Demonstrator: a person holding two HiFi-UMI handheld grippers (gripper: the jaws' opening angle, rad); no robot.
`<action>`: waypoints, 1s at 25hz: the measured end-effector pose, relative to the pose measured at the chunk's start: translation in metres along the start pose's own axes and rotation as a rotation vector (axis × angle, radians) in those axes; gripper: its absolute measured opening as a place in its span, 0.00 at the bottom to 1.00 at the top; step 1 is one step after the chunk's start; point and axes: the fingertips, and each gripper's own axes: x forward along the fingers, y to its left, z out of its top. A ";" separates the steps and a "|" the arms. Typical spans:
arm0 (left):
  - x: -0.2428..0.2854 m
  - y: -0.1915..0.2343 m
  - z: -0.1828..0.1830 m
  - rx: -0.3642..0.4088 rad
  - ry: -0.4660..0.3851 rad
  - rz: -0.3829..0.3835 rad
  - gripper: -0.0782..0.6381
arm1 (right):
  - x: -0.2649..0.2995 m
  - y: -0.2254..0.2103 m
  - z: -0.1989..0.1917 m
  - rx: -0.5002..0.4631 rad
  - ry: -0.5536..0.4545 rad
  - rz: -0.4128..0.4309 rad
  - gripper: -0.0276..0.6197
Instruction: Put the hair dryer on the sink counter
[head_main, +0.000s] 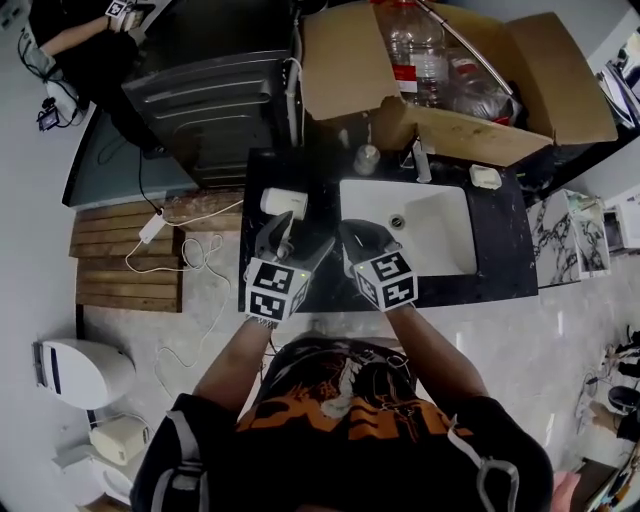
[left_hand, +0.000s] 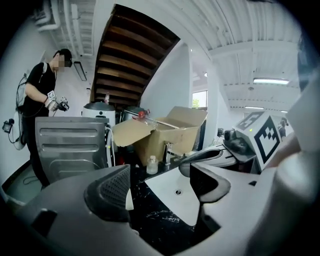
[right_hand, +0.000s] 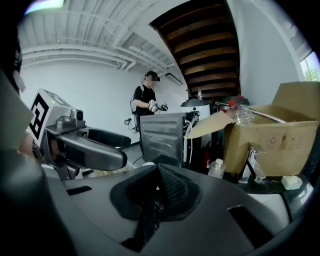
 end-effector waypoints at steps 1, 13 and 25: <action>-0.005 -0.002 0.006 0.002 -0.024 0.001 0.65 | -0.006 0.000 0.007 -0.002 -0.022 -0.005 0.06; -0.044 -0.055 0.062 0.101 -0.147 -0.134 0.48 | -0.074 0.025 0.100 -0.069 -0.298 -0.017 0.06; -0.085 -0.054 0.116 0.088 -0.361 -0.082 0.14 | -0.110 0.032 0.142 -0.120 -0.431 -0.042 0.06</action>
